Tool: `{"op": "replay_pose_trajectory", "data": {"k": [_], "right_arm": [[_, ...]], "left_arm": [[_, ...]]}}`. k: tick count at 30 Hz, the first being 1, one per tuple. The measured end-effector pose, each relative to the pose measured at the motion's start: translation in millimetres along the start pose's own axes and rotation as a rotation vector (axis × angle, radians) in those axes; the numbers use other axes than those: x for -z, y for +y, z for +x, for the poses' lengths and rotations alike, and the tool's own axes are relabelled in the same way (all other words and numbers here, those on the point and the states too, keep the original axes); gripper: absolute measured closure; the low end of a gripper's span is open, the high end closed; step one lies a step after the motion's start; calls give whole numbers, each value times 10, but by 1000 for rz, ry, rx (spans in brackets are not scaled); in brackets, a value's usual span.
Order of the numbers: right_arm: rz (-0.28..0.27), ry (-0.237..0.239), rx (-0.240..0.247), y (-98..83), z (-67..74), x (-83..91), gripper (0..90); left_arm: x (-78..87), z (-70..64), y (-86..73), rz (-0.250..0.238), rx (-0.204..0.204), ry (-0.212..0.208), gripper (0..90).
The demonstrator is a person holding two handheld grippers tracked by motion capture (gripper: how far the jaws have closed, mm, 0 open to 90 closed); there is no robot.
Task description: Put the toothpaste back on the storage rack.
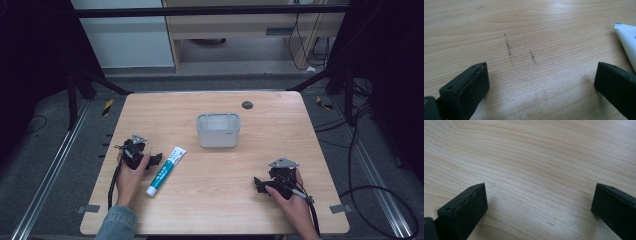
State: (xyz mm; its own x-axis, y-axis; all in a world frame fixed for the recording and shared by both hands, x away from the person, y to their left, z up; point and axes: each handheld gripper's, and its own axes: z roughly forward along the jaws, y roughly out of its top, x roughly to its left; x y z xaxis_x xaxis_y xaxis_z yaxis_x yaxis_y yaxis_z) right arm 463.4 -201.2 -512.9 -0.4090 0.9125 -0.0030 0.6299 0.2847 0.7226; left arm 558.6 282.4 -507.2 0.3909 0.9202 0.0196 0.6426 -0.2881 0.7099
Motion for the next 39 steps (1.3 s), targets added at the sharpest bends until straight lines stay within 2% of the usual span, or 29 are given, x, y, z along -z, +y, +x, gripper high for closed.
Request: {"op": "replay_pose_trajectory", "data": {"k": [7, 11, 13, 14, 16, 17, 19, 23, 26, 28, 33, 39], "right_arm": [[0, 1, -1, 0, 1, 1, 4], [0, 1, -1, -1, 0, 1, 4], [-1, 7, 3, -4, -2, 5, 4], [-1, 9, 4, -6, -3, 7, 4], [0, 13, 8, -10, -5, 11, 4], [0, 16, 14, -14, -6, 15, 4], [0, 17, 14, -16, -5, 17, 3], [1, 21, 10, -19, -1, 22, 4], [1, 21, 10, -20, 0, 23, 4], [1, 20, 11, -20, 0, 23, 3], [1, 20, 10, -21, 0, 23, 4], [0, 18, 11, -22, 0, 24, 4]], "left_arm": [[1, -7, 1, 0, 7, 6, 0], [91, -29, 19, 7, -13, 20, 47], [242, -38, 55, -26, -14, 35, 49], [309, -59, 69, -35, -13, 29, 50], [360, -87, 79, -30, -21, 27, 49], [462, -172, 94, -35, -53, 19, 50], [545, -251, 103, -42, -84, 0, 56], [645, -370, 115, -26, -112, -23, 55], [722, -492, 158, 36, -144, -48, 79], [743, -551, 177, 45, -164, -57, 97], [753, -660, 189, 50, -187, -62, 82], [687, -768, 167, 96, -213, -64, 83]]}}
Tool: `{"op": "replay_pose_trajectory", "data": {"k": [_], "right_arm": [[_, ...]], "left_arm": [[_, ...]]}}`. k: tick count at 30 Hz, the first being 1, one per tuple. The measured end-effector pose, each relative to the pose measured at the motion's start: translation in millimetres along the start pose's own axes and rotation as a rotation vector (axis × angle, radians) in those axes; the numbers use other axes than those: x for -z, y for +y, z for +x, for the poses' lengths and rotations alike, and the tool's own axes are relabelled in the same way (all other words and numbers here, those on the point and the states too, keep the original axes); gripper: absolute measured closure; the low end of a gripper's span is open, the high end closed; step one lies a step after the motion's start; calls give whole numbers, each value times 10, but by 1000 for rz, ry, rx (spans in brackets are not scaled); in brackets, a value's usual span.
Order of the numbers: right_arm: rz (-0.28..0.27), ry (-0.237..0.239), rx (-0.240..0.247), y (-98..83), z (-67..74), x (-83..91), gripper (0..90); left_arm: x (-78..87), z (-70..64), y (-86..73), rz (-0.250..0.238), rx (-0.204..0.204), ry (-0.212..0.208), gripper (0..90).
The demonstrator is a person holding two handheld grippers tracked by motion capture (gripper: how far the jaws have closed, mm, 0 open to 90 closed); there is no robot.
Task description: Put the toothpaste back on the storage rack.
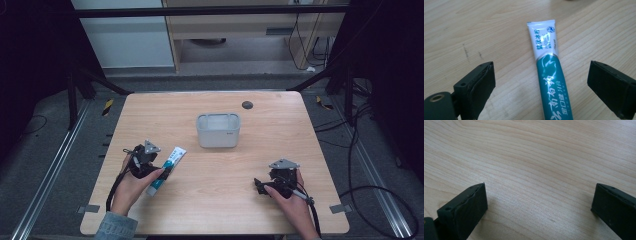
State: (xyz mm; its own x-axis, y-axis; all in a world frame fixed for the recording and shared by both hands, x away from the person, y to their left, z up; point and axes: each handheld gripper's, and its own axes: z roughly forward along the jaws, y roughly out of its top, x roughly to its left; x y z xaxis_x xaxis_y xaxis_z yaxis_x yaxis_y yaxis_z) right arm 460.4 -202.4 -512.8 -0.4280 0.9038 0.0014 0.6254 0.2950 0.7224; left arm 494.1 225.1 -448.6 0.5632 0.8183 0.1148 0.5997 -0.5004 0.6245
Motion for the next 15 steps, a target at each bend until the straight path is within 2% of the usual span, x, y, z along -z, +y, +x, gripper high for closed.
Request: {"op": "replay_pose_trajectory", "data": {"k": [2, 10, 15], "right_arm": [[0, 0, 0, 0, 0, 0, 4], [0, 0, 0, 0, 0, 0, 4], [0, -1, -2, -6, 4, 5, 4]], "left_arm": [[-43, -9, -14, 19, 7, -12, 96], [-89, -14, -14, 22, 22, -25, 199], [-128, -19, -8, 14, 33, -39, 359]]}}
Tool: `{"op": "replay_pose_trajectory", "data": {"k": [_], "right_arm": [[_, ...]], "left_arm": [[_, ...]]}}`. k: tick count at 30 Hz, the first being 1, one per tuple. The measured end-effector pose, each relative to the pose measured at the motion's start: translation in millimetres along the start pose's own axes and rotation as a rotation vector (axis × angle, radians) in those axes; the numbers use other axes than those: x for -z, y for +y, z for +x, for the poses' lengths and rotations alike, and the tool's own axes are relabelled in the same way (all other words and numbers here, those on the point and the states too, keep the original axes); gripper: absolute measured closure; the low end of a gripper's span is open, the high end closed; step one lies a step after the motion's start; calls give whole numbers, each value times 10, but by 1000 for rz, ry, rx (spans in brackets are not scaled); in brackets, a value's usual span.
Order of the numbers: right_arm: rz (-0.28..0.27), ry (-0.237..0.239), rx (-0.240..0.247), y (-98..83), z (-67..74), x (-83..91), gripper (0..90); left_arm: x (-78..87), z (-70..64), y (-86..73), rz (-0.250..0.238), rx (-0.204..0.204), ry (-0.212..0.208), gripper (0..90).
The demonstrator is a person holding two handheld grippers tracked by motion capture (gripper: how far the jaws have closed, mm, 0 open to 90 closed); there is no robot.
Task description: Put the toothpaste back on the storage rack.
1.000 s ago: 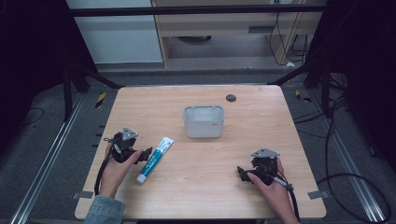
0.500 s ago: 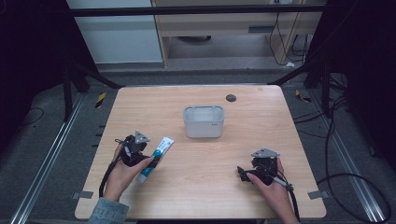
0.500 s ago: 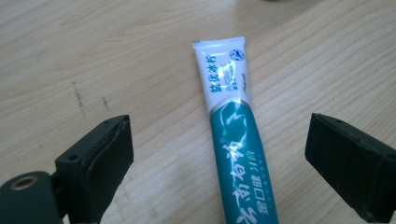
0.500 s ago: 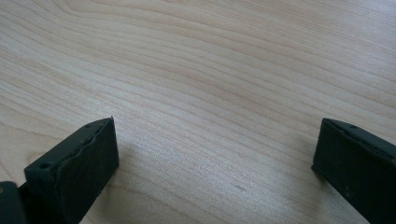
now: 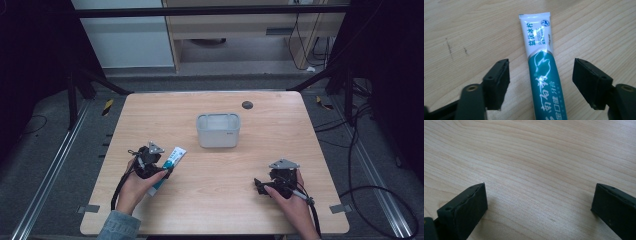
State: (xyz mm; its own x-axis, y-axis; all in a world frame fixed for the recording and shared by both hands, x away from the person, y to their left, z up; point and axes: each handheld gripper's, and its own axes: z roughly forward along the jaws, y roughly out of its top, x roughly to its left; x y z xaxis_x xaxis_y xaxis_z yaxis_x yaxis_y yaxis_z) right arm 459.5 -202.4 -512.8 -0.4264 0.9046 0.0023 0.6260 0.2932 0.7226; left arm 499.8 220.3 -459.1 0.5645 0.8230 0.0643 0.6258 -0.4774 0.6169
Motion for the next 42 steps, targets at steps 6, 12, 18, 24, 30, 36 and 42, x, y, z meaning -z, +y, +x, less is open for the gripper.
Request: {"op": "replay_pose_trajectory", "data": {"k": [6, 12, 18, 24, 30, 36, 42], "right_arm": [[0, -3, 2, -1, -1, 0, 4], [0, -3, 2, -1, -1, 0, 4], [0, -3, 2, -2, -1, 0, 4], [0, -3, 2, -2, -1, 0, 4], [0, -3, 2, -2, -1, 0, 4], [0, -3, 2, -2, -1, 0, 4], [0, -3, 2, -2, -1, 0, 4]], "left_arm": [[-49, 0, 57, -9, -5, -21, 426], [-150, 27, 142, 6, -11, -33, 443], [-256, 60, 185, 28, 1, -11, 450], [-316, 76, 139, 55, 17, -26, 446], [-369, 82, 110, 75, 26, -38, 451], [-375, 86, 106, 73, 33, -55, 502], [-364, 96, 93, 65, 27, -47, 571]]}}
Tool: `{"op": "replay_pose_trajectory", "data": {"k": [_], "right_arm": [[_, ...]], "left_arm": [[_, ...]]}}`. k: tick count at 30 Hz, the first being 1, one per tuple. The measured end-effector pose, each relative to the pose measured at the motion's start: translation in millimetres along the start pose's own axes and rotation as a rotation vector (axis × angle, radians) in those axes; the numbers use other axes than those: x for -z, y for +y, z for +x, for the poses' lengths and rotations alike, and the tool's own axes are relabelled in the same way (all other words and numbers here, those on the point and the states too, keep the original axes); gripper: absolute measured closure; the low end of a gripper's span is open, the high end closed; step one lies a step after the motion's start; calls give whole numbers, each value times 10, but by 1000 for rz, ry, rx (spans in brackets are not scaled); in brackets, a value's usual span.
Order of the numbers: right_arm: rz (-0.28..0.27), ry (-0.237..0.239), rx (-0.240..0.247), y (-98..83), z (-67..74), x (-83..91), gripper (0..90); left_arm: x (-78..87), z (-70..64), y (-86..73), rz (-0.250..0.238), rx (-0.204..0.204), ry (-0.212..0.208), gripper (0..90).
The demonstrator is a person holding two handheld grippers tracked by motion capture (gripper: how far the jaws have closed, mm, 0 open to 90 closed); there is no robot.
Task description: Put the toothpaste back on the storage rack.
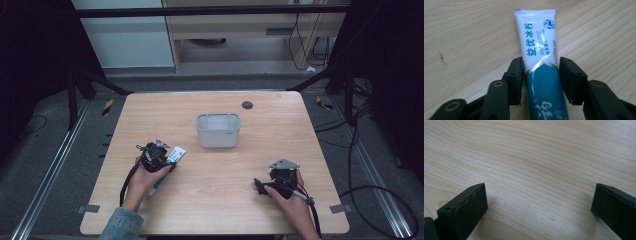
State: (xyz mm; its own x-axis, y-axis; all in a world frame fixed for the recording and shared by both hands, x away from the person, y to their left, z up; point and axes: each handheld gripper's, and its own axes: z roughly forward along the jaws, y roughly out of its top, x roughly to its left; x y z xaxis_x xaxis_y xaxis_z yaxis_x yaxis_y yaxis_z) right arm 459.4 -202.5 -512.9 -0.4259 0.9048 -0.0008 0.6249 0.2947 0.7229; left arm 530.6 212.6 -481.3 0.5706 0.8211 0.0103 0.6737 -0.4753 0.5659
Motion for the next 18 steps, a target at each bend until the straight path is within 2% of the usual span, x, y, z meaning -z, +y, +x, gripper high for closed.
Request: {"op": "replay_pose_trajectory", "data": {"k": [7, 14, 18], "right_arm": [[0, 0, 0, 0, 0, 0, 4], [0, 0, 0, 0, 0, 0, 4], [0, 0, 0, 0, 0, 0, 4]], "left_arm": [[11, 3, -10, -4, -15, -14, 654], [50, 18, -31, -33, -10, -41, 752], [61, 9, -31, -36, -14, -36, 772]]}}
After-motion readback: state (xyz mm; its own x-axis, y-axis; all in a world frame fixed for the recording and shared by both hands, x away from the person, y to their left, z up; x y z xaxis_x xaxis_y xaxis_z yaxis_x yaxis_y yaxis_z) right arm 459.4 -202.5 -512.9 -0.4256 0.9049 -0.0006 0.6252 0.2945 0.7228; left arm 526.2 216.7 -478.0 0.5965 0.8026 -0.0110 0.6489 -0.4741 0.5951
